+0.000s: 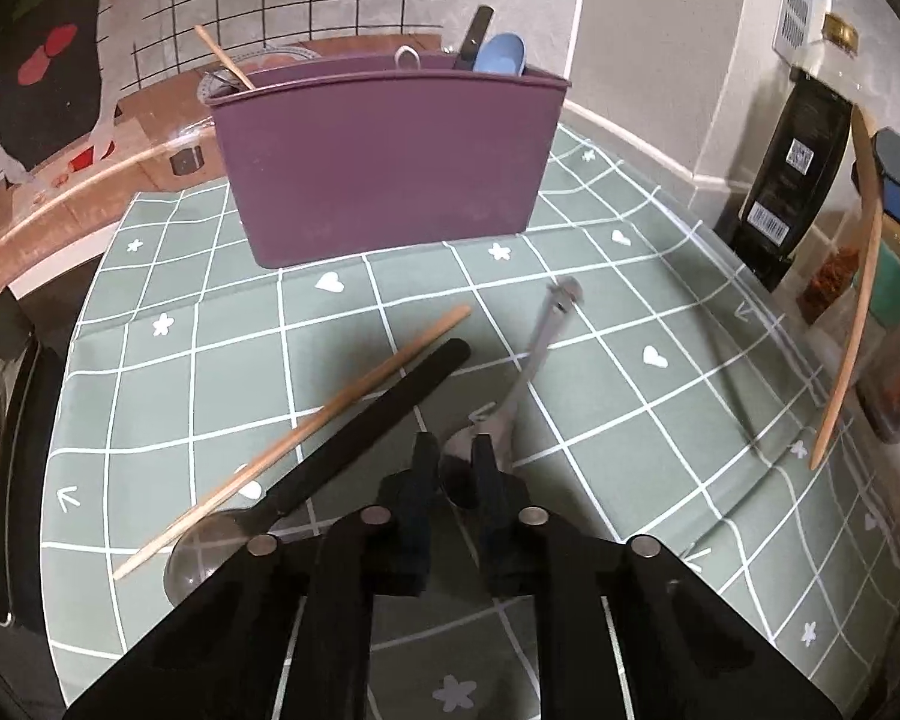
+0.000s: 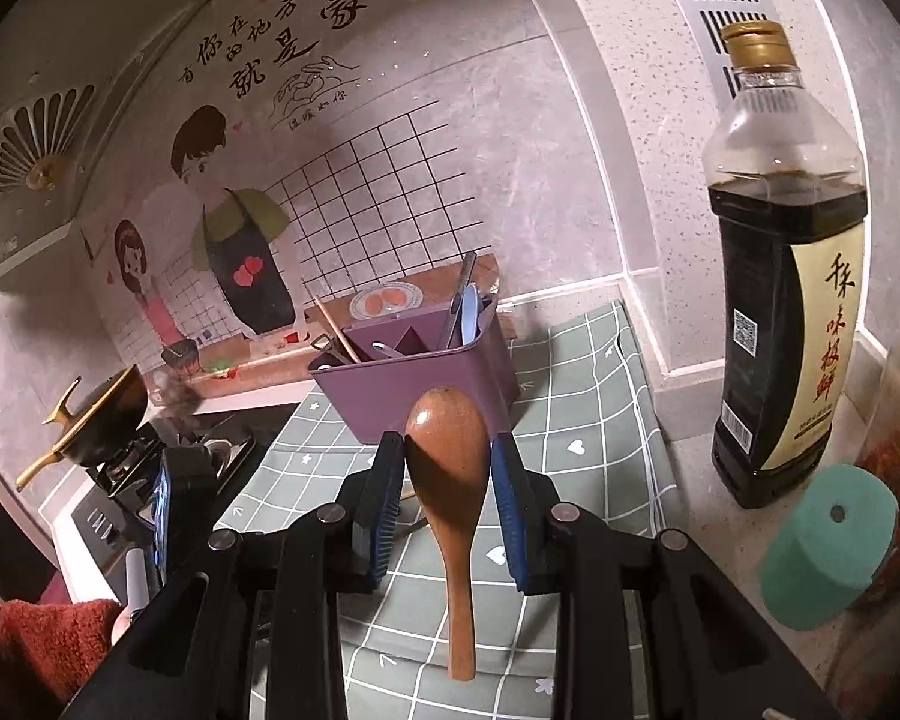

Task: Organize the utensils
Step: 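Lift the wooden spoon with the right tool while the left tool grasps a metal spoon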

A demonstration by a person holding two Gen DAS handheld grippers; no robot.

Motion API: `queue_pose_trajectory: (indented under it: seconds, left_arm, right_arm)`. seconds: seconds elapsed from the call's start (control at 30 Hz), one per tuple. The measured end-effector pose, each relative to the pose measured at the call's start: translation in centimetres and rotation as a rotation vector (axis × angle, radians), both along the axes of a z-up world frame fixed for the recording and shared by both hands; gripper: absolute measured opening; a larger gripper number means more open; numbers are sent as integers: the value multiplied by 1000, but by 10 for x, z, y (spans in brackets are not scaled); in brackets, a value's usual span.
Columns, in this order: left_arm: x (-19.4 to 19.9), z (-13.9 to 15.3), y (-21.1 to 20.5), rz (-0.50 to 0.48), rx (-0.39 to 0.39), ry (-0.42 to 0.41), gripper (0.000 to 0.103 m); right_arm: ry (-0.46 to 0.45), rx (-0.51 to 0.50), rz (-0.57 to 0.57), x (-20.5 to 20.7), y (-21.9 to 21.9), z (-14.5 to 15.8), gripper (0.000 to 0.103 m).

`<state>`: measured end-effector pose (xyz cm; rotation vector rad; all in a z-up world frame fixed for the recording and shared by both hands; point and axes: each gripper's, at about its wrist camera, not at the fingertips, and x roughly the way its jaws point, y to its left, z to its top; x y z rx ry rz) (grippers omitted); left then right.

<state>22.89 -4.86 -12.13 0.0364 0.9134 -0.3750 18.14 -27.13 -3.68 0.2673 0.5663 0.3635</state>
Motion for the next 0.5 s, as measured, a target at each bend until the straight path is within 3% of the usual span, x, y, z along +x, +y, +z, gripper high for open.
queue_pose_trajectory:
  seconds: [0.2, 0.33, 0.5]
  left_arm:
    - [-8, 10, 8, 8, -32, -21, 5]
    - [-7, 9, 17, 12, -121, 66, 7]
    - [-7, 6, 22, 81, -167, 100, 14]
  right_arm:
    - [-5, 8, 12, 1, 5, 1, 27]
    - [2, 11, 23, 1, 5, 0, 27]
    - [6, 14, 31, 1, 7, -3, 27]
